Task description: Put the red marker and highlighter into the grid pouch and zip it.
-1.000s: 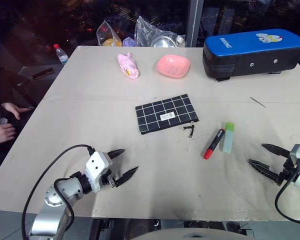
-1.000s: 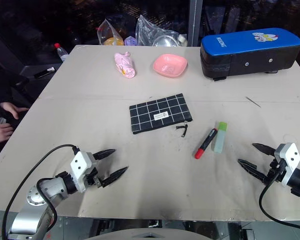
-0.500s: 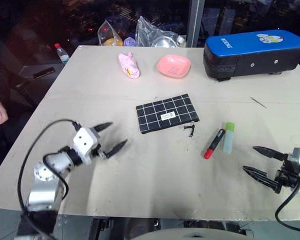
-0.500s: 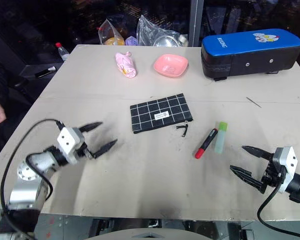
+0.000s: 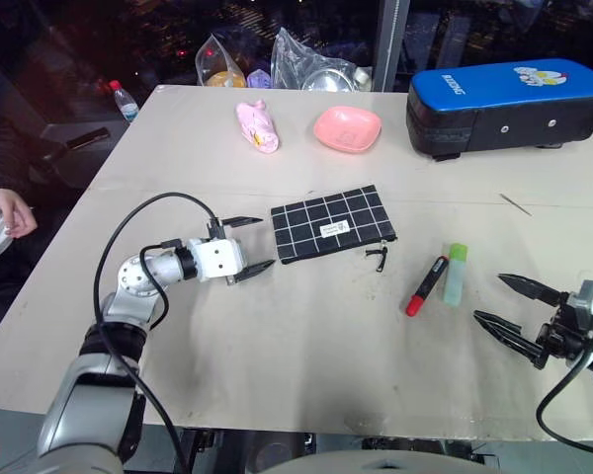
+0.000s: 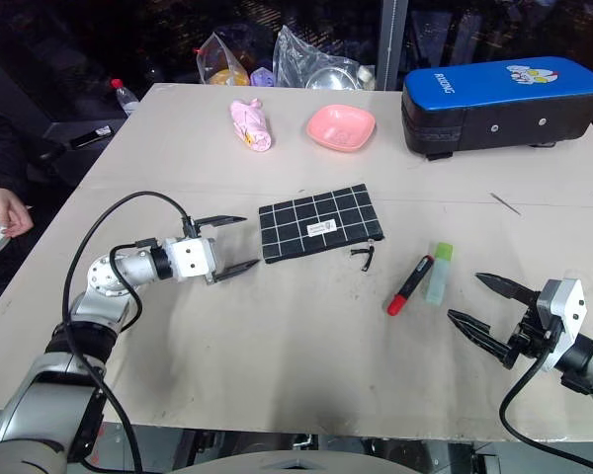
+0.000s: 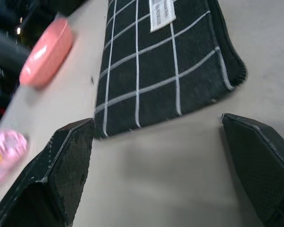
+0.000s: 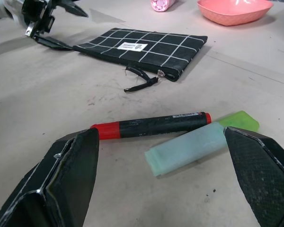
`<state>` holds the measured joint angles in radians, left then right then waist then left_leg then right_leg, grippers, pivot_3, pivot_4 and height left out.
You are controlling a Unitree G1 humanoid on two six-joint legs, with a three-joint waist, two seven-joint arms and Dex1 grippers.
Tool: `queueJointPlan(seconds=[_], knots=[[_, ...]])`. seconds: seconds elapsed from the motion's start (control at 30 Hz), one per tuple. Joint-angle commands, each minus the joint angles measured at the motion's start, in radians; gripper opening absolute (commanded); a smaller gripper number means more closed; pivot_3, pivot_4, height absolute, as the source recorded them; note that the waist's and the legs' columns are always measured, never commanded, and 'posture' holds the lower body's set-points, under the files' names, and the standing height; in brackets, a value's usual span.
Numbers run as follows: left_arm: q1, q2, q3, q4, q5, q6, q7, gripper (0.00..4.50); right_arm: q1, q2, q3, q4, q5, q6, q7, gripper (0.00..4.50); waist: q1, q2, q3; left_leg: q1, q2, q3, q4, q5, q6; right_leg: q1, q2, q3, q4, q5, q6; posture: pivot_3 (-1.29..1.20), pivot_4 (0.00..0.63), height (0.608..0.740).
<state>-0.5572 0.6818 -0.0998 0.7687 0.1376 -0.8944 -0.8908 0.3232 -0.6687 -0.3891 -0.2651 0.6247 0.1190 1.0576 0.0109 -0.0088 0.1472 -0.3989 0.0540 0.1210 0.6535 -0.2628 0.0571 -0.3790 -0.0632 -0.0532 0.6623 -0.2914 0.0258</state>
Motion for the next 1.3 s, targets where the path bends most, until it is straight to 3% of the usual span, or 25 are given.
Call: queueJointPlan(seconds=[0.03,0.5,0.63,0.87,1.3], knots=[[-0.059,-0.014,-0.053,0.087,0.071,-0.110,0.050,4.37,0.000,0.004,-0.029,-0.026,0.002,-0.018,-0.010,4.25,0.002,0.000,0.000,0.000,0.000,0.000,0.000,0.000,0.000,0.000,0.000,-0.001,0.000,0.000,0.000,0.00,0.150,0.740],[-0.220,-0.175,-0.176,0.239,0.204,-0.198,0.228,4.37,-0.016,0.010,-0.025,-0.010,-0.025,-0.013,-0.055,4.25,0.004,-0.001,0.000,0.000,0.000,0.000,0.002,0.002,-0.004,0.001,0.006,-0.002,0.001,0.000,0.001,0.00,0.150,0.740],[-0.262,-0.182,-0.211,0.291,0.292,-0.191,0.342,3.14,-0.020,0.012,-0.021,-0.016,-0.025,-0.011,-0.065,4.25,0.004,-0.001,0.000,0.000,0.000,0.000,0.002,0.002,-0.004,0.000,0.008,-0.002,0.001,0.000,0.001,0.00,0.150,0.740],[-0.298,-0.151,-0.273,0.350,0.400,-0.203,0.489,0.13,-0.018,0.010,-0.023,-0.031,-0.025,-0.005,-0.082,4.25,0.004,-0.001,0.000,0.000,0.001,-0.001,0.003,0.002,-0.004,0.001,0.008,-0.002,0.002,0.000,0.001,0.00,0.150,0.740],[-0.276,-0.108,-0.278,0.265,0.434,-0.257,0.683,0.03,-0.044,0.015,0.005,-0.048,-0.034,0.014,-0.109,4.25,0.003,-0.001,0.000,0.000,0.002,-0.002,0.010,0.001,-0.002,0.000,0.008,-0.001,0.009,0.000,0.001,0.00,0.150,0.740]])
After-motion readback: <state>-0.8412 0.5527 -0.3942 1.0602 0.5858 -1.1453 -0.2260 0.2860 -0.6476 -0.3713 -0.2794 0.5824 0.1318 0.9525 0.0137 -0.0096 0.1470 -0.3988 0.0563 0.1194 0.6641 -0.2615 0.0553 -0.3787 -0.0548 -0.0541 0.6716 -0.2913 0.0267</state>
